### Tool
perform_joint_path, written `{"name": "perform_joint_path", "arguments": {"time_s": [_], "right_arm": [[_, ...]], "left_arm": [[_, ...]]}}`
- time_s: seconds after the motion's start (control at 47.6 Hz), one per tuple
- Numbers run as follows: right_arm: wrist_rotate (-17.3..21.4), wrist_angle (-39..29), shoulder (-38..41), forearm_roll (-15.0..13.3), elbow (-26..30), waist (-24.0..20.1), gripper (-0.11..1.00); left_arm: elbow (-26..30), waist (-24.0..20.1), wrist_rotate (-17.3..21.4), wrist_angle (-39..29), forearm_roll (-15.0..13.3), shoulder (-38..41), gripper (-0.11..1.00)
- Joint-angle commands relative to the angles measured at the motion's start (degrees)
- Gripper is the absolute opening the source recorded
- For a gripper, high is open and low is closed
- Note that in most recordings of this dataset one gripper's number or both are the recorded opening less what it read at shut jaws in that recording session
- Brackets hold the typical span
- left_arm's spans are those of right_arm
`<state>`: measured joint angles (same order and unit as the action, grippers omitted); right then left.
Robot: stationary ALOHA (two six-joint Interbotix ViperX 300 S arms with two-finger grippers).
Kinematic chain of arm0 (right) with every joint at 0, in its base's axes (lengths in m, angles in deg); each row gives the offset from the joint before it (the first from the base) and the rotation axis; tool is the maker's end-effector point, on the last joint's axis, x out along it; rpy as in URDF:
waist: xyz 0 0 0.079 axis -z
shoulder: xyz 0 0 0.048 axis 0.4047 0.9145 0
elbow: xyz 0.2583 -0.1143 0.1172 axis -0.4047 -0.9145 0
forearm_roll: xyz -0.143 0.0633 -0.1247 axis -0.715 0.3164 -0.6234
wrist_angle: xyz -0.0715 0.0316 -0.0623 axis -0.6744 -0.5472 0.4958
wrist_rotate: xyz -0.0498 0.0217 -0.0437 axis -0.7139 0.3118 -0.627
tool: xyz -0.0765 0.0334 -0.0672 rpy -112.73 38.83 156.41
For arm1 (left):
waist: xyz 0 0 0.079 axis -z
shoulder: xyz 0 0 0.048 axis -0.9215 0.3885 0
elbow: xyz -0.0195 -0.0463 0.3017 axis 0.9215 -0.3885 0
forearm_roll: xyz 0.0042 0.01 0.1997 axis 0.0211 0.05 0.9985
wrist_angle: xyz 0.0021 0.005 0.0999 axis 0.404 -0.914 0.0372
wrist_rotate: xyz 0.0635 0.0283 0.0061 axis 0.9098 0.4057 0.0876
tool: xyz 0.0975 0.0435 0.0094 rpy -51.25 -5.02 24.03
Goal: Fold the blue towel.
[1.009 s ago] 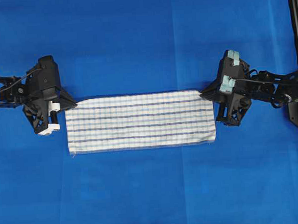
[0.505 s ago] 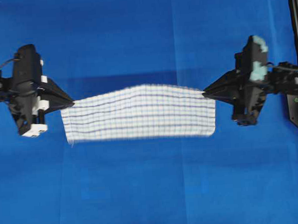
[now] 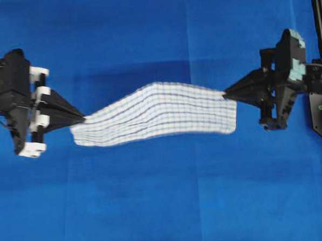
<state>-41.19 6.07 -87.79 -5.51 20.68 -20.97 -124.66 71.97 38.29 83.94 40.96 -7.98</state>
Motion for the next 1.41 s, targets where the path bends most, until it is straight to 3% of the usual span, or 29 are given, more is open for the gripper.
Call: {"name": "perform_joint_path", "arguments": {"time_s": [0.0,0.231,0.526,0.715,0.925,1.114,1.388], "right_arm": [[-0.79,0.35,1.14,-0.88,2.90,2.55,-0.05],[-5.80,0.00,6.42,-1.41,7.82,10.99,-0.05],[-12.66,0.09,14.06,-1.41,14.85,19.78,-0.05],[-14.85,0.00,19.16,-1.41,20.48,21.71,-0.05],[-17.31,0.00,24.26,-1.58,26.63,22.41,-0.05],[-18.63,-0.88,27.25,-1.41,30.59,23.12,-0.05],[-18.63,-0.88,27.77,-1.41,31.55,24.70,-0.05]], "left_arm": [[4.04,0.79,-0.09,2.64,0.00,4.22,0.01],[13.36,2.99,-0.26,3.87,-0.18,15.38,0.01],[20.13,4.22,-3.60,7.91,-0.18,21.36,0.01],[22.94,4.31,-6.42,14.94,-0.97,26.28,0.01],[28.13,4.04,-10.81,15.29,-1.23,32.34,0.01],[30.15,4.04,-10.55,17.49,-1.23,34.19,0.01],[31.82,4.04,-9.67,25.05,-0.97,36.04,0.01]]}}
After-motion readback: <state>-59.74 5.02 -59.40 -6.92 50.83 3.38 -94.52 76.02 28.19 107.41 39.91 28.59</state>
